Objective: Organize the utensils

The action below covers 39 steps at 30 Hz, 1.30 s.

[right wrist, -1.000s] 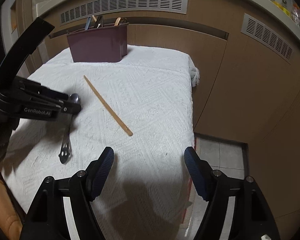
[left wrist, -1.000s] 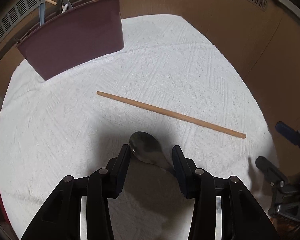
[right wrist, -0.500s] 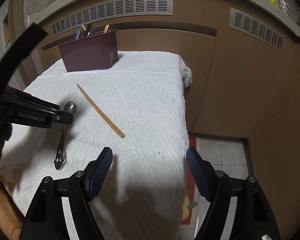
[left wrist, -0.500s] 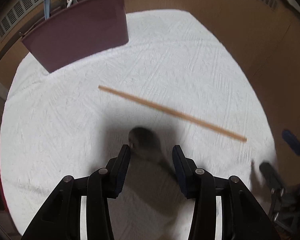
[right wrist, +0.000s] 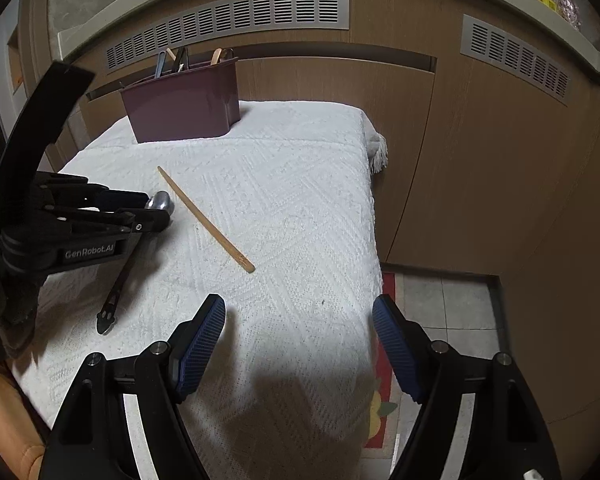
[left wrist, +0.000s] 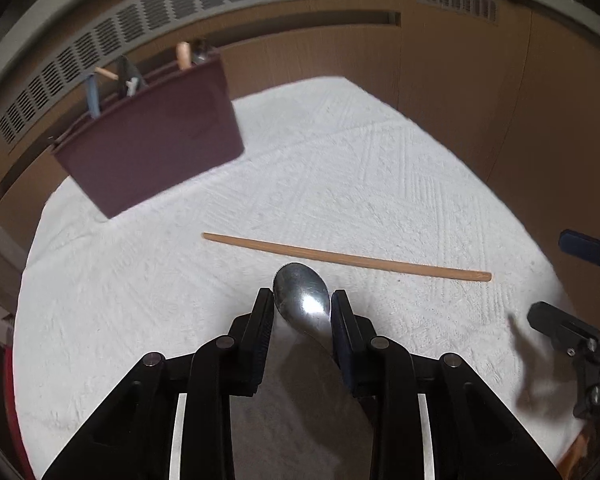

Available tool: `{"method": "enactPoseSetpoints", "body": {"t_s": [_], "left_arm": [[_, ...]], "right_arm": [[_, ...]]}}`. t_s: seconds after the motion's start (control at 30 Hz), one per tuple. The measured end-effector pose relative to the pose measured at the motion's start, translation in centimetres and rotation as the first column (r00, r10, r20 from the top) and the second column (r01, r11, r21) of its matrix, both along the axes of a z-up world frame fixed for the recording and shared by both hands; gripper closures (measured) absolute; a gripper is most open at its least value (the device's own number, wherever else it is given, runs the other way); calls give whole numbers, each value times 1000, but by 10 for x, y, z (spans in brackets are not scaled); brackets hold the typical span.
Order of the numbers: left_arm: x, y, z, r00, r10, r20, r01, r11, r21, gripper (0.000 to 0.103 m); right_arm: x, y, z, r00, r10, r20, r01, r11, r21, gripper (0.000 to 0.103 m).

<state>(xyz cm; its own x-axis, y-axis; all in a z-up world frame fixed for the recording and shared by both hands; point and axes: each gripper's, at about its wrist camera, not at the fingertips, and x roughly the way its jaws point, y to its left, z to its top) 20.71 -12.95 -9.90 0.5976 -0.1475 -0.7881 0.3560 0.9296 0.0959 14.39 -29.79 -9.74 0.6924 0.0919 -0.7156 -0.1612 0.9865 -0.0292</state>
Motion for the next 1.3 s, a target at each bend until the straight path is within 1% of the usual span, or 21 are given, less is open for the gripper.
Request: {"method": "enactPoseSetpoints", "body": {"t_s": [0.07,0.13,0.23,0.37,0.43,0.47,0.5,0.53,0.73,0.8,0.83,0.9,0.97,1.0,1.03,1.07,1.1,1.13,1.17,1.23,1.3], "left_arm": [[-6,19,15,999,25,37,-24,998,-50,73],[-11,37,31,995,49,90,-42,996,-78,73],[-24,63,53,980,87,180,-68,991,-111,73],[-35,98,71,962,133,238,-95,982,-163,73],[-38,112,77,953,154,260,-108,977,-182,73],[-39,120,80,948,164,274,-114,975,-189,73],[-38,127,80,945,169,281,-116,974,-196,76],[-38,133,82,943,173,285,-117,972,-204,85],[-32,162,83,936,201,287,-131,960,-247,85],[-27,174,77,938,227,261,-158,953,-260,85],[-22,181,72,944,237,228,-174,948,-266,84],[-10,191,59,951,269,149,-224,938,-263,84],[5,201,43,946,321,55,-298,920,-253,78],[14,207,33,935,355,-15,-346,901,-263,69],[21,213,25,921,381,-77,-387,879,-279,67],[27,218,16,904,404,-140,-427,854,-297,67],[33,223,8,882,427,-199,-469,829,-305,67],[37,227,2,863,451,-228,-503,811,-299,67],[38,227,-2,853,467,-234,-519,805,-286,65],[45,228,-9,835,493,-243,-545,801,-248,57],[55,228,-18,827,492,-271,-554,795,-246,57]], "right_arm": [[4,5,5,1000,21,0,-21,1000,8,30],[10,13,11,999,53,-3,-53,999,10,30],[21,31,20,992,128,-1,-128,992,3,30],[55,75,29,961,276,-18,-276,961,-31,31],[76,98,27,946,322,-43,-325,944,-62,47],[88,110,26,934,351,-71,-356,932,-65,63],[98,120,24,921,378,-97,-385,920,-66,74],[108,131,20,909,401,-115,-410,909,-76,77],[153,161,-1,869,442,-222,-469,879,-84,78],[159,165,-9,864,438,-249,-472,877,-93,78],[161,166,-14,862,434,-263,-471,876,-99,78],[160,168,-17,866,426,-263,-464,880,-103,78],[160,170,-17,875,405,-265,-445,888,-113,78],[160,171,-17,877,399,-266,-440,891,-115,82],[158,173,-17,878,398,-265,-439,891,-119,84],[155,176,-18,878,401,-261,-443,888,-124,88],[152,177,-19,881,402,-250,-444,885,-140,88],[149,178,-19,883,404,-239,-445,883,-152,88],[147,177,-20,885,404,-230,-443,883,-156,88],[143,174,-20,889,403,-218,-438,887,-147,88],[139,167,-19,892,403,-204,-433,892,-131,88]]}}
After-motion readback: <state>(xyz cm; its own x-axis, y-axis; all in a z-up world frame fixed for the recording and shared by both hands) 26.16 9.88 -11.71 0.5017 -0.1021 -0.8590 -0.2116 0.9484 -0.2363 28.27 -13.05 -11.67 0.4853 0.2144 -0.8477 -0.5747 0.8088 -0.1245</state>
